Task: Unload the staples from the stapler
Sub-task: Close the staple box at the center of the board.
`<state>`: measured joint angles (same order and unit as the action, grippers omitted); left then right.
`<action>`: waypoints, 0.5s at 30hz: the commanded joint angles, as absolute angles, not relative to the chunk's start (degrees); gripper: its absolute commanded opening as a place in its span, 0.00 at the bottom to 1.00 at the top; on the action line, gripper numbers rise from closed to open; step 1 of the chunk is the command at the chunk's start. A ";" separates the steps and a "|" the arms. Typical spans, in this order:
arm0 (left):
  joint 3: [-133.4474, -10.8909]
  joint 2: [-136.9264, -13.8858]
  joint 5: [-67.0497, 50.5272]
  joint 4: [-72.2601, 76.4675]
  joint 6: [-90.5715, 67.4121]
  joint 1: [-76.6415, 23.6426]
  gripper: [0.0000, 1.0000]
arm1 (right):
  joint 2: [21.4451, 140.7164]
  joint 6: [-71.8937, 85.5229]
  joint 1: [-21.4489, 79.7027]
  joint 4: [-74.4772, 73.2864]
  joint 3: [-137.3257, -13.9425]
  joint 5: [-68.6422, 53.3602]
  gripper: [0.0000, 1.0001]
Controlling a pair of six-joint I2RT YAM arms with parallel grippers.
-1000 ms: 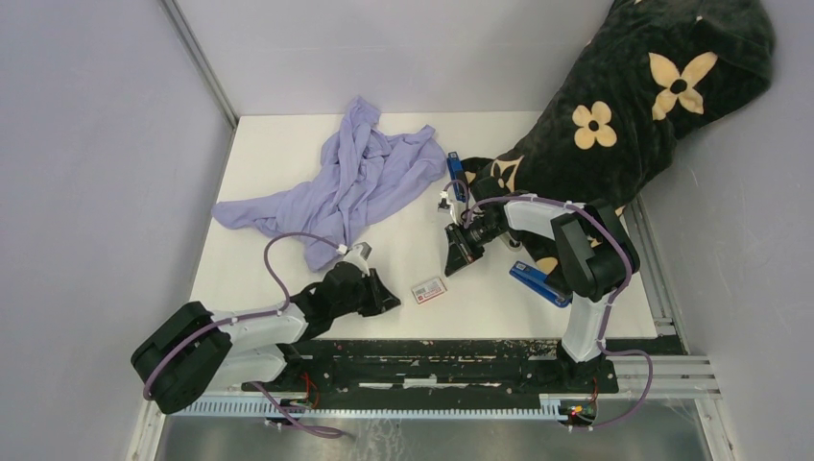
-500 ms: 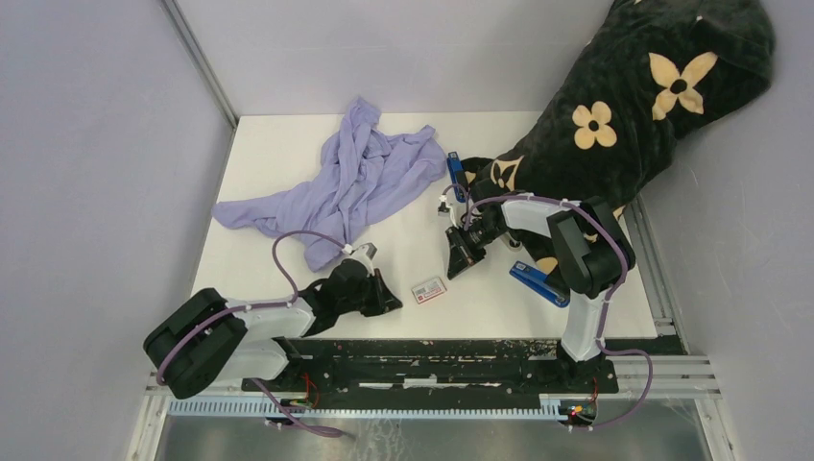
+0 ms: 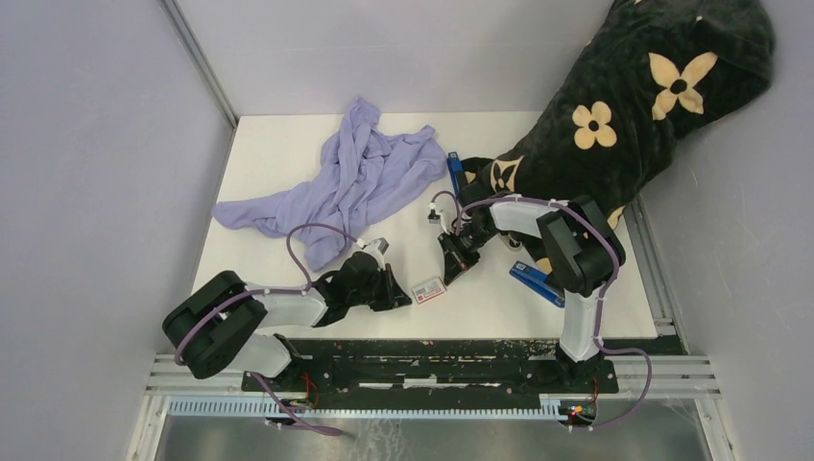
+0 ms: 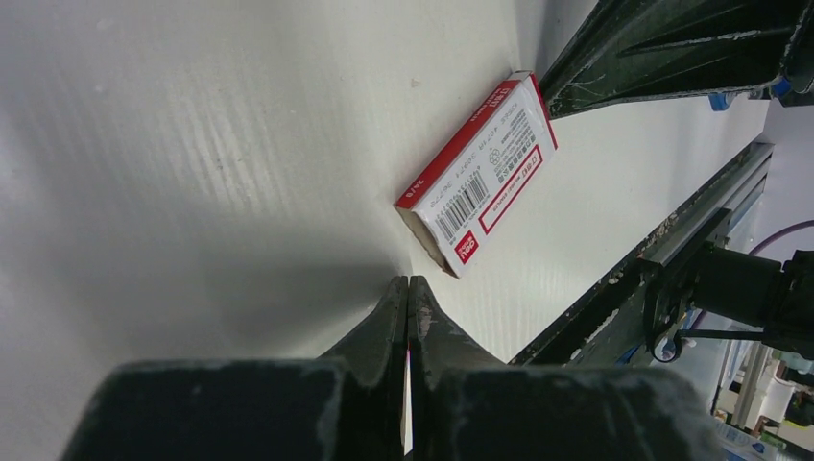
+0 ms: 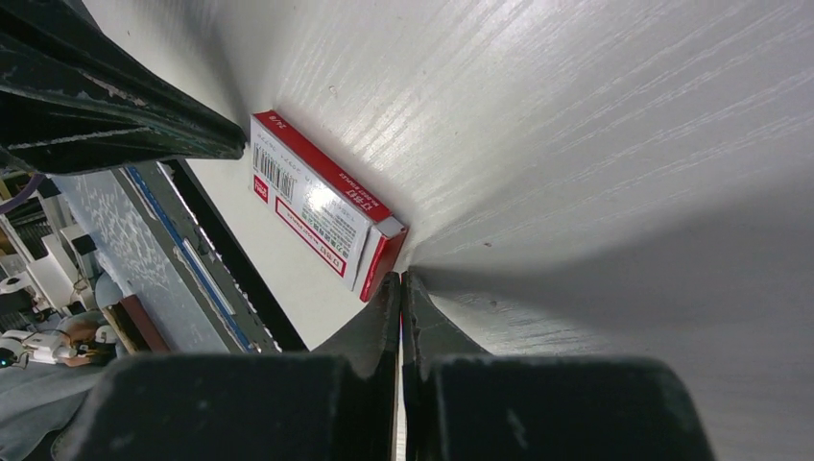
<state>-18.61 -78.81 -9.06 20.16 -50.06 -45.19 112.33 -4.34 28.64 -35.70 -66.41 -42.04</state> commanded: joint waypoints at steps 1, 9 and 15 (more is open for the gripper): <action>-20.09 -81.86 -9.09 19.05 -46.85 -46.17 0.03 | 112.56 -4.56 30.28 -36.41 -68.88 -40.83 0.01; -21.59 -86.12 -10.28 21.38 -46.66 -46.56 0.03 | 111.80 -5.06 32.12 -36.79 -69.31 -41.76 0.01; -21.99 -87.57 -10.42 22.06 -46.41 -46.53 0.03 | 111.95 -5.58 32.25 -37.56 -69.87 -41.54 0.01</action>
<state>-21.76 -85.25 -12.32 24.32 -50.02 -46.15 112.38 -4.82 31.24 -37.15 -67.68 -39.99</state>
